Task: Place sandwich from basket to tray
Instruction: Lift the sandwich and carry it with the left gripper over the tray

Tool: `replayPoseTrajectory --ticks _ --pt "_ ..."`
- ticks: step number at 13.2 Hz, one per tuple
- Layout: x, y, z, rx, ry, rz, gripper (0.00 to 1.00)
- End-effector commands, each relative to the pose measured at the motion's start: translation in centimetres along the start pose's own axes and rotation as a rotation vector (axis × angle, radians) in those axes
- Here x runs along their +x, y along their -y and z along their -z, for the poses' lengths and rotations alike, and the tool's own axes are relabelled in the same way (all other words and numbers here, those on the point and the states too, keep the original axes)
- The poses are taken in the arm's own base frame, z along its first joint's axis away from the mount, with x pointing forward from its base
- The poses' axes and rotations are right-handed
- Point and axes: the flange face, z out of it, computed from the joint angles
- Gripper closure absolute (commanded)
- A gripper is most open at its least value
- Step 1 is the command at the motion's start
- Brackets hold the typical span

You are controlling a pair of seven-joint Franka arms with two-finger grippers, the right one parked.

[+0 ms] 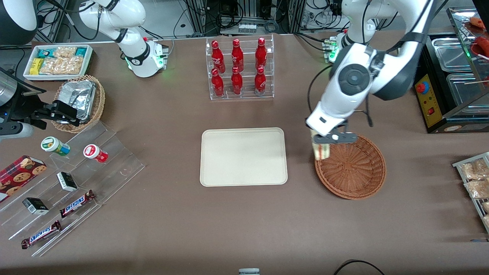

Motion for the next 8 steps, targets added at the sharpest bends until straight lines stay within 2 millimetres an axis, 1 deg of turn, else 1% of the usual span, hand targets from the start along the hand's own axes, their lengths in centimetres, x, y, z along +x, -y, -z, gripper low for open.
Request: replayPoseTrajectory --ticks 1,3,4,6,8 --pt "1.0 -4.6 -1.1 -0.071 0.012 -0.02 1.0" --pt "0.5 -7.9 -2.6 -0.127 0.004 -0.001 1.0" --pt "0.0 -9.4 -3.4 -0.143 0.004 -0.019 1.0" --pt "-0.5 -11.2 -4.9 -0.149 0.004 -0.035 1.0" --pt "-1.0 -12.6 -6.1 -0.138 -0.01 -0.05 1.0"
